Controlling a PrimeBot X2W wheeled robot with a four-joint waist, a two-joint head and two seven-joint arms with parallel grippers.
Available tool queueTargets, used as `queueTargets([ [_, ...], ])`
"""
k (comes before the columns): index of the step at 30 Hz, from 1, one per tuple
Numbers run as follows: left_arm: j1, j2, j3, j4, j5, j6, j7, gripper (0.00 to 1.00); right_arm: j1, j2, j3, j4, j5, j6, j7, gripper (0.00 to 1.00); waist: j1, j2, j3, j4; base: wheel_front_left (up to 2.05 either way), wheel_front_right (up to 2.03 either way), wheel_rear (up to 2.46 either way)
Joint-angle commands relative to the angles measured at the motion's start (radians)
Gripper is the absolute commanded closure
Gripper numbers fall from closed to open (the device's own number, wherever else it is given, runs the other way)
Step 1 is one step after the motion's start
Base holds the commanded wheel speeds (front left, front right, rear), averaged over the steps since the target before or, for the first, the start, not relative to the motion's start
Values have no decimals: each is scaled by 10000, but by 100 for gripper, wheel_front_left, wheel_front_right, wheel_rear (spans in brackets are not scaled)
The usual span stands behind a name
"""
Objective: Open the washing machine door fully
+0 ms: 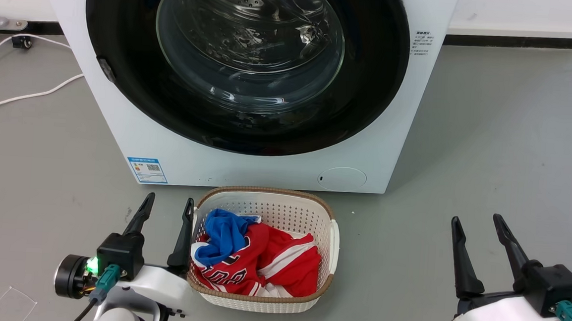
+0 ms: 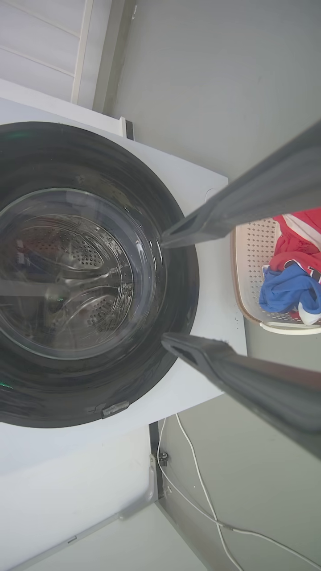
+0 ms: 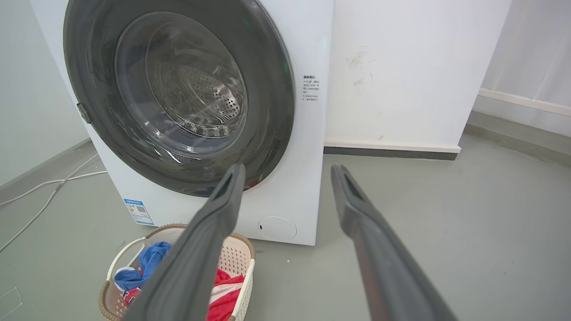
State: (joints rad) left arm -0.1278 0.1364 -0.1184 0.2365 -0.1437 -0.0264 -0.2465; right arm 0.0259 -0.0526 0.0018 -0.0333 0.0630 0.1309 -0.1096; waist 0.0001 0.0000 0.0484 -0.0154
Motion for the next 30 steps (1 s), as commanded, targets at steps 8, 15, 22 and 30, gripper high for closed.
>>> queueTargets([
  [8,-114,-99,146,119,429,-57,-180,0,123,35,71,-31,-353,-3,-202,0,-1,0,39,-63,0,0,0],
  [15,-57,-229,268,238,403,-75,-192,0,71,37,106,118,-104,-3,-233,0,-1,0,37,-137,0,0,0],
  [22,33,-310,410,307,351,-127,-192,0,93,37,144,240,6,-3,-240,0,-1,0,-47,-164,0,0,0],
  [30,50,-355,491,366,378,-154,-192,0,43,37,170,388,165,-3,-229,0,-1,0,-76,-217,0,0,0],
])
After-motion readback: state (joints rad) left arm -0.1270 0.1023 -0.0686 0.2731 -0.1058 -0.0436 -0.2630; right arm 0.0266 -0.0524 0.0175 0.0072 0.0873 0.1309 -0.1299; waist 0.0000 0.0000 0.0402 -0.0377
